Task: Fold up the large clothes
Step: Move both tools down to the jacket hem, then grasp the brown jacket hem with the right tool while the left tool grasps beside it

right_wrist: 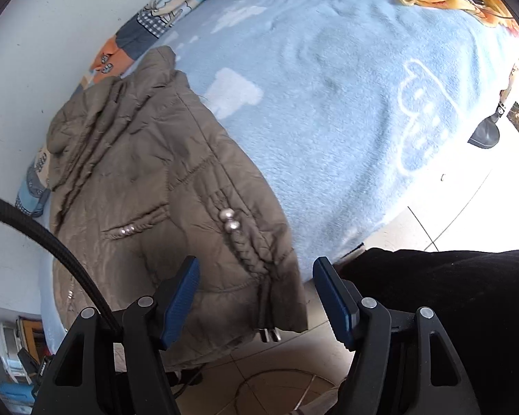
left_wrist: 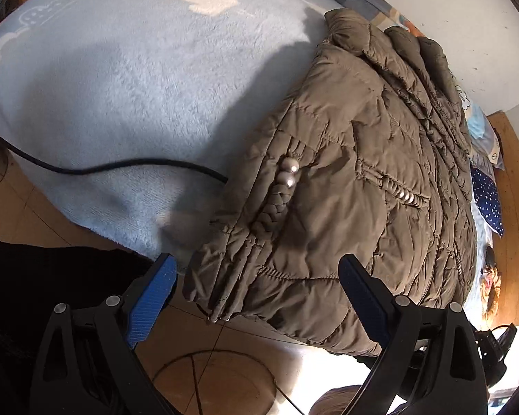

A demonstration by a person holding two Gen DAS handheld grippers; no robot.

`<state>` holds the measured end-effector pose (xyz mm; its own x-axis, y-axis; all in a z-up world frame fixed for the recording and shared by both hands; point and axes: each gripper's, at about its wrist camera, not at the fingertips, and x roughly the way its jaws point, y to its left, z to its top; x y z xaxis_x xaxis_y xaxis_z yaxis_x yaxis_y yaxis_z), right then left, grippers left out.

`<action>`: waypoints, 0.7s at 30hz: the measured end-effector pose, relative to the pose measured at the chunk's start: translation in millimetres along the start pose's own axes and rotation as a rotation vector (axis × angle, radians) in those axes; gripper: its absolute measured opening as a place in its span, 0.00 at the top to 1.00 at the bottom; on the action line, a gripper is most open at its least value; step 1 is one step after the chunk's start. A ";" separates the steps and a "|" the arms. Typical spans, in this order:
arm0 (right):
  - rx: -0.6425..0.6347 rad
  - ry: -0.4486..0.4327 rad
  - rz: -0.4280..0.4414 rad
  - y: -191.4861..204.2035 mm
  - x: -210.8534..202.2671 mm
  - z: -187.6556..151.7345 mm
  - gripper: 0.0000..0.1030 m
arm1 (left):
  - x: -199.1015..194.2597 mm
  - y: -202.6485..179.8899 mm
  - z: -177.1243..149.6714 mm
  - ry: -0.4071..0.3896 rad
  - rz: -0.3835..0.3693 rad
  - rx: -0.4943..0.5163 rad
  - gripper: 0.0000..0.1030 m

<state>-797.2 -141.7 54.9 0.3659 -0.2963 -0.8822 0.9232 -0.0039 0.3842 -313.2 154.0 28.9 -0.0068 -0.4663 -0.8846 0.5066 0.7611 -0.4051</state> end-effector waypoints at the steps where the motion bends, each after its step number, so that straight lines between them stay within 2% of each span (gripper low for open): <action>1: 0.005 0.017 -0.023 -3.9 4.5 -1.4 0.30 | 2.8 2.0 0.2 0.012 -0.016 -0.016 0.09; 4: 0.014 0.087 -0.017 -13.0 19.3 -3.6 0.30 | 9.3 2.7 1.6 0.037 -0.045 -0.038 0.09; 6: 0.015 0.139 0.041 -14.5 32.1 -4.0 0.30 | 8.2 1.6 2.6 0.029 -0.058 -0.043 0.09; 8: -0.007 0.188 0.056 -9.2 43.6 -5.4 0.35 | 7.6 0.8 3.7 0.023 -0.070 -0.043 0.09; 10: -0.042 0.203 0.061 -1.9 48.2 -8.7 0.71 | 7.2 -0.5 4.7 0.019 -0.075 -0.045 0.09; 12: -0.076 0.185 0.056 3.9 42.2 -11.8 0.85 | 6.7 0.2 3.4 0.013 -0.078 -0.047 0.09; 17: -0.147 0.100 0.113 19.0 7.4 -19.6 0.88 | 4.0 0.8 0.8 0.018 -0.077 -0.040 0.09; 21: -0.140 0.079 0.190 16.3 -9.9 -18.4 0.89 | 5.7 4.6 0.8 0.056 -0.103 -0.041 0.09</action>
<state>-783.6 -121.2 64.9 0.5371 -0.2037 -0.8185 0.8424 0.1788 0.5083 -310.2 154.5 22.2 -0.1058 -0.5182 -0.8487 0.4648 0.7288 -0.5029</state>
